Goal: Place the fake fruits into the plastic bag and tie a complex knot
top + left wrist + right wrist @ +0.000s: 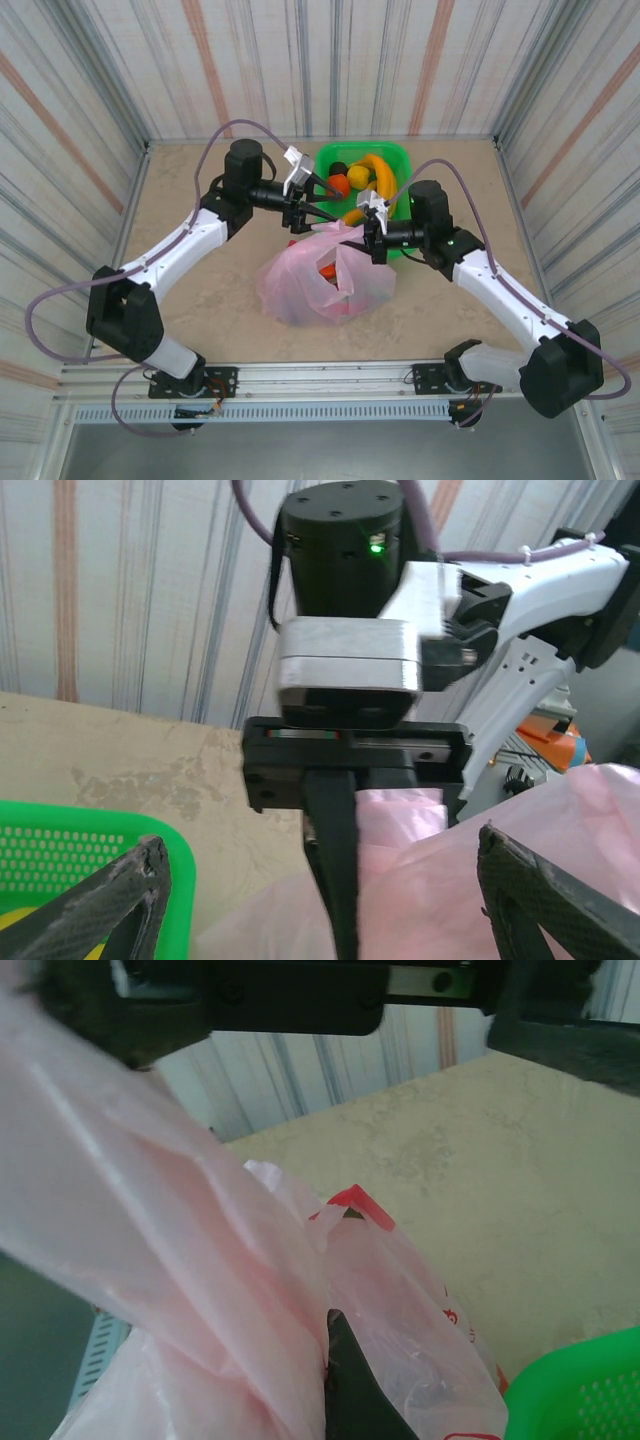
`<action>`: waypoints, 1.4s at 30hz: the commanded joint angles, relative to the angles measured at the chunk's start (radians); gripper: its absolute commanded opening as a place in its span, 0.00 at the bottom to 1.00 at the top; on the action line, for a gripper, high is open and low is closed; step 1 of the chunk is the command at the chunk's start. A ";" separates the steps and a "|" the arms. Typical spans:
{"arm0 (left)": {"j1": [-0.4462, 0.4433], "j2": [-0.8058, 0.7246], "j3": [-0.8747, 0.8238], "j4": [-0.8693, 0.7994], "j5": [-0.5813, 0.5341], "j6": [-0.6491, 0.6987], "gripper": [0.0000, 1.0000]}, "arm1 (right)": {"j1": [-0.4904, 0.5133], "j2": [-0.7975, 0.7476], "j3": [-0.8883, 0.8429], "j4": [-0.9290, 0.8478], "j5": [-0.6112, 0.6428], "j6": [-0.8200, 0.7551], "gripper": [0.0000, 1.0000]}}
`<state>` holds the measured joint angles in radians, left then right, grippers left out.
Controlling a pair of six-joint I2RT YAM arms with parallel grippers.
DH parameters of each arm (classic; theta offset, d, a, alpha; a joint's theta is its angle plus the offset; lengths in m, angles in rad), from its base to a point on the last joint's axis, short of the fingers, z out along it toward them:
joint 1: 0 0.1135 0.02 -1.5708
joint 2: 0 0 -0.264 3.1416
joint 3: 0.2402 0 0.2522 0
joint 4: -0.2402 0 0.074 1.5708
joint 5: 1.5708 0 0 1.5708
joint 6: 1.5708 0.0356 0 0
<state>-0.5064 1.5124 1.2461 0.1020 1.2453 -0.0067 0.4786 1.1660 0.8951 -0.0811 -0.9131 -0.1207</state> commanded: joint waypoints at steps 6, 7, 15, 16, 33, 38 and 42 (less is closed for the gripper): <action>-0.039 -0.037 0.077 -0.352 -0.102 0.272 0.79 | 0.008 -0.026 0.070 -0.042 0.068 -0.053 0.00; -0.045 -0.037 0.083 -0.380 -0.117 0.292 0.80 | 0.008 -0.026 0.072 -0.043 0.071 -0.056 0.00; -0.065 -0.024 0.103 -0.493 -0.234 0.341 0.78 | 0.008 -0.041 0.085 -0.042 0.116 -0.077 0.00; -0.064 -0.022 0.104 -0.501 -0.241 0.341 0.78 | 0.008 -0.042 0.085 -0.040 0.119 -0.080 0.00; -0.064 0.020 0.093 -0.503 -0.215 0.289 0.48 | 0.011 -0.068 0.080 -0.017 0.138 -0.095 0.00; -0.063 0.023 0.089 -0.498 -0.196 0.276 0.30 | 0.011 -0.077 0.078 -0.011 0.150 -0.097 0.00; -0.064 0.019 0.086 -0.501 -0.191 0.276 0.12 | 0.009 -0.082 0.086 -0.016 0.160 -0.098 0.00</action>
<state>-0.5697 1.5253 1.3224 -0.3946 1.0306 0.2657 0.4843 1.1172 0.9398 -0.1146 -0.7601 -0.1963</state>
